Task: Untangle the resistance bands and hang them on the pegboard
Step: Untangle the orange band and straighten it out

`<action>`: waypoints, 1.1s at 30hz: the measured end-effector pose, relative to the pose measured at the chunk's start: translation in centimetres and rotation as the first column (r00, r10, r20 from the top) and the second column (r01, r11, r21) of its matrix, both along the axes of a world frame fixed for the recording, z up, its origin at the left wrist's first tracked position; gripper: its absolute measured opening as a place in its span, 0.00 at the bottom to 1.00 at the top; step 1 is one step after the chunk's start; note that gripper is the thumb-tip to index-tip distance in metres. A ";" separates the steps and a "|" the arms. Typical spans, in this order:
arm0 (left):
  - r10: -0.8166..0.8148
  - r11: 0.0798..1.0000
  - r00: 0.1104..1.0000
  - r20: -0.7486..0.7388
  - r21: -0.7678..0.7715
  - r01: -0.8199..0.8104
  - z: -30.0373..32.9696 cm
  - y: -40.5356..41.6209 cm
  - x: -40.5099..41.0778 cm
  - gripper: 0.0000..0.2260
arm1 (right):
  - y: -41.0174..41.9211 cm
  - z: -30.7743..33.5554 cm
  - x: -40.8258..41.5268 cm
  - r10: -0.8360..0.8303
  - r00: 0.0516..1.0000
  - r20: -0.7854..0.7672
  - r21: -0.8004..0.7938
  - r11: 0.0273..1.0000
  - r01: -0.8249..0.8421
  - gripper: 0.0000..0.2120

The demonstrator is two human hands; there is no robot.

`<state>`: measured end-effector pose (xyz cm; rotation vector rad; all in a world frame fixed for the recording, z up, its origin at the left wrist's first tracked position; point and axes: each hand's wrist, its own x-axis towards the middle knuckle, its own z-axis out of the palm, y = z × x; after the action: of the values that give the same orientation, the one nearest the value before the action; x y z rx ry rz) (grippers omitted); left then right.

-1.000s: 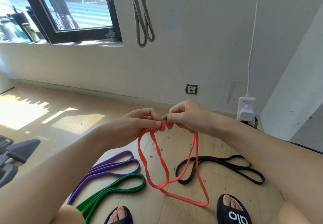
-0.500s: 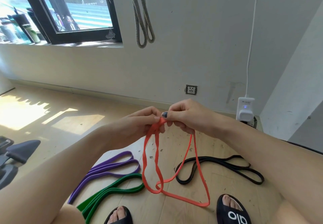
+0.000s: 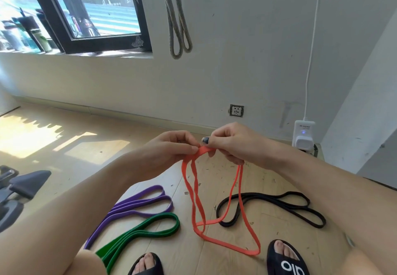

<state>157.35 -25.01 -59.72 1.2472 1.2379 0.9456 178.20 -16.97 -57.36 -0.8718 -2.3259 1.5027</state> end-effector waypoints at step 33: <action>0.054 0.998 0.990 -0.132 0.029 -0.051 0.3 -0.4 0.5 0.07 | 0.3 -0.5 -0.1 0.008 0.996 0.094 0.132 0.991 -0.021 0.22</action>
<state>157.84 -25.39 -59.39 1.3210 1.3718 0.9312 178.06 -16.72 -57.84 -0.9098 -2.4709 1.3215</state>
